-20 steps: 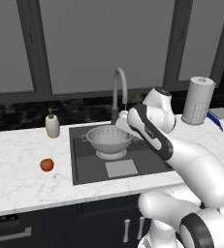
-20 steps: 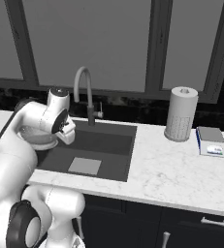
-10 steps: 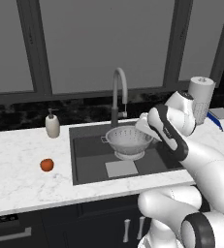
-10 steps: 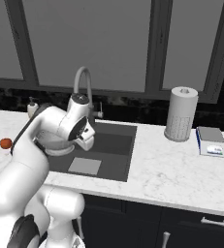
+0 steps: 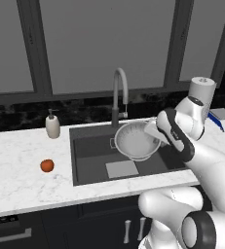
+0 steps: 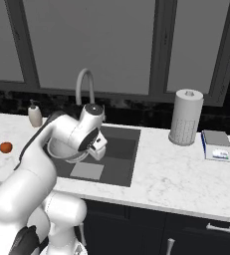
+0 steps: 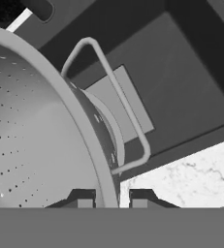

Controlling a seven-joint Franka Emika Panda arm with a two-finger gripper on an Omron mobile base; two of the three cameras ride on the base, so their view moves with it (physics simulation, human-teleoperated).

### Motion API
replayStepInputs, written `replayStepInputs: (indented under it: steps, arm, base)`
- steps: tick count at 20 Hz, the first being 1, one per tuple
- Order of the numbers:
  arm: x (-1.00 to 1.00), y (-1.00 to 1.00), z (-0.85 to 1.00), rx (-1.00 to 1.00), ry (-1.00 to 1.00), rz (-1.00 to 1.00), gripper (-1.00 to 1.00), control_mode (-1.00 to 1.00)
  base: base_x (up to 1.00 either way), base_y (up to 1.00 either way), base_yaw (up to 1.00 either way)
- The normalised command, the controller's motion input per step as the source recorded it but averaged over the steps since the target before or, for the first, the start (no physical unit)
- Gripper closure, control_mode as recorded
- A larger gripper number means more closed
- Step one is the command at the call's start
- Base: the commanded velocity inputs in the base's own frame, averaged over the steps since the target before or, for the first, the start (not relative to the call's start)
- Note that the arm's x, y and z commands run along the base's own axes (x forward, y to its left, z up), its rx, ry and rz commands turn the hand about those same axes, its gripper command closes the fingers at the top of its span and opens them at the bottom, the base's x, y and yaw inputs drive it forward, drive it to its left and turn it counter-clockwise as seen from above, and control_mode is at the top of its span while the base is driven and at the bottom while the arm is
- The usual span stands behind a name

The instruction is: Put the colander in the sink, put the orange in the colander, and turn on the sink faucet and pour water over the colander.

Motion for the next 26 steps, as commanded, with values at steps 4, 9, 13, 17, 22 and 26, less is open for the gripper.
replayStepInputs:
  steps: [4, 9, 13, 17, 22, 26]
  arm:
    - [0.03, 0.00, -0.15, 0.01, 0.00, 0.00, 1.00, -1.00]
    - [0.00, 0.00, -0.03, 0.07, 0.08, 0.00, 1.00, -1.00]
    - [0.04, 0.00, 0.00, 0.08, 0.11, 0.00, 1.00, -1.00]
    - [0.14, 0.00, -0.02, 0.09, 0.11, 0.00, 1.00, -1.00]
    - [0.21, -0.03, -0.13, 0.10, 0.14, 0.00, 1.00, -1.00]
    - [0.21, -0.05, -0.32, 0.07, 0.05, 0.00, 1.00, -1.00]
  base:
    - [0.00, 0.00, 0.00]
    - [0.00, 0.00, 0.00]
    - [0.00, 0.00, 0.00]
    - [0.00, 0.00, 0.00]
    - [0.00, 0.00, 0.00]
    - [0.00, 0.00, 0.00]
